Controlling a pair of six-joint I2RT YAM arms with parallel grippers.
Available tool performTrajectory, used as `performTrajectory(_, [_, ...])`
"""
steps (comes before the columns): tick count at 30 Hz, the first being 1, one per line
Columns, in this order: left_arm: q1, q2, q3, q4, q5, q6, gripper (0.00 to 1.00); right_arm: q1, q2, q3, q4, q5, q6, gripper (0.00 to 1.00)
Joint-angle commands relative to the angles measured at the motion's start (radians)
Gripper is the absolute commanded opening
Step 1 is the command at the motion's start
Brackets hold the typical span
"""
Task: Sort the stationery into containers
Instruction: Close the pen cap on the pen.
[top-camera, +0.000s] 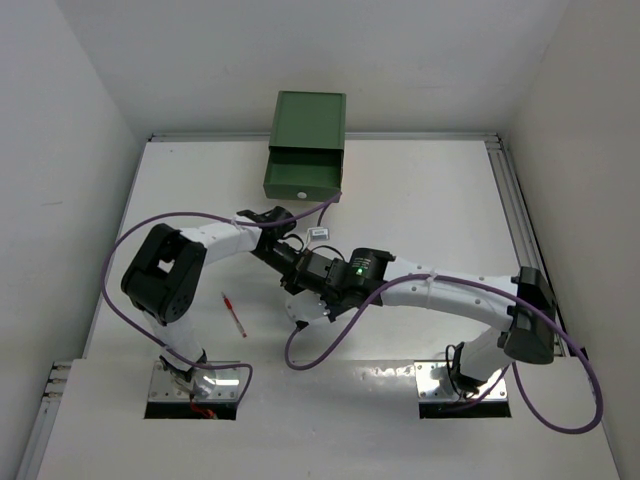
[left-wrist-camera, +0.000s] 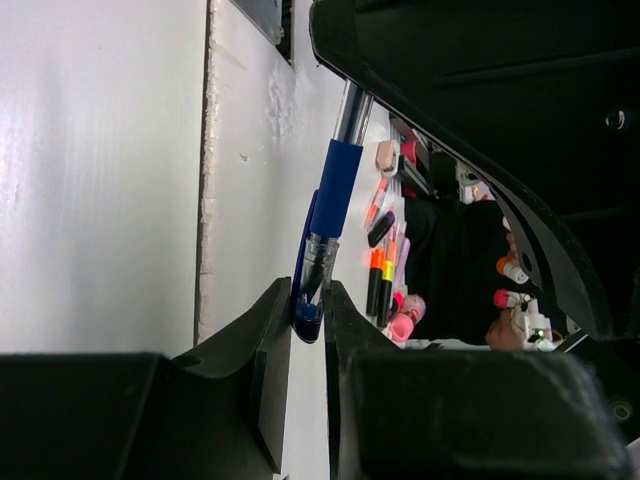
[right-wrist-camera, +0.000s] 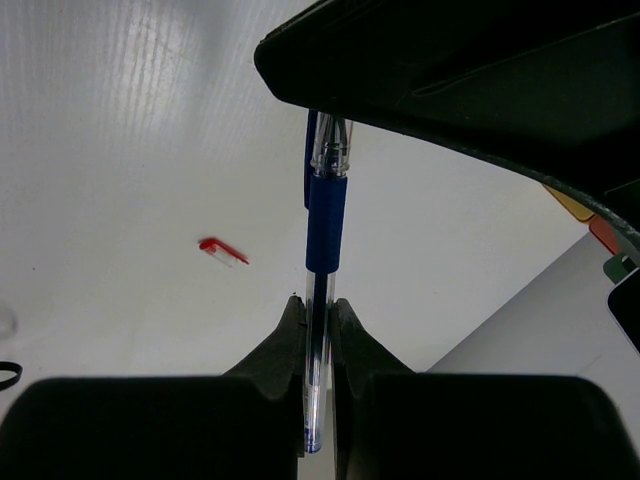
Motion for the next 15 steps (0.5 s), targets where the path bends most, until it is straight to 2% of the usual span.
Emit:
performTrajectory(1, [0.016,-0.028,0.094,0.149,0.097,0.0,0.0,0.083,0.01,0.033,0.229,-0.216,-0.019,0.0])
performTrajectory(3, [0.022,-0.041,0.083,0.167,0.08,-0.029,0.01,0.076,-0.005,0.022,0.229,-0.208,-0.021,0.0])
performTrajectory(8, [0.05,-0.062,0.057,0.204,0.075,-0.068,0.42,0.055,-0.039,-0.016,0.234,-0.189,-0.024,0.0])
performTrajectory(11, [0.06,-0.073,0.056,0.201,0.077,-0.066,0.48,0.046,-0.048,-0.025,0.237,-0.178,-0.024,0.0])
performTrajectory(15, [0.065,-0.09,0.046,0.186,0.079,-0.051,0.51,0.029,-0.059,-0.033,0.241,-0.17,-0.029,0.0])
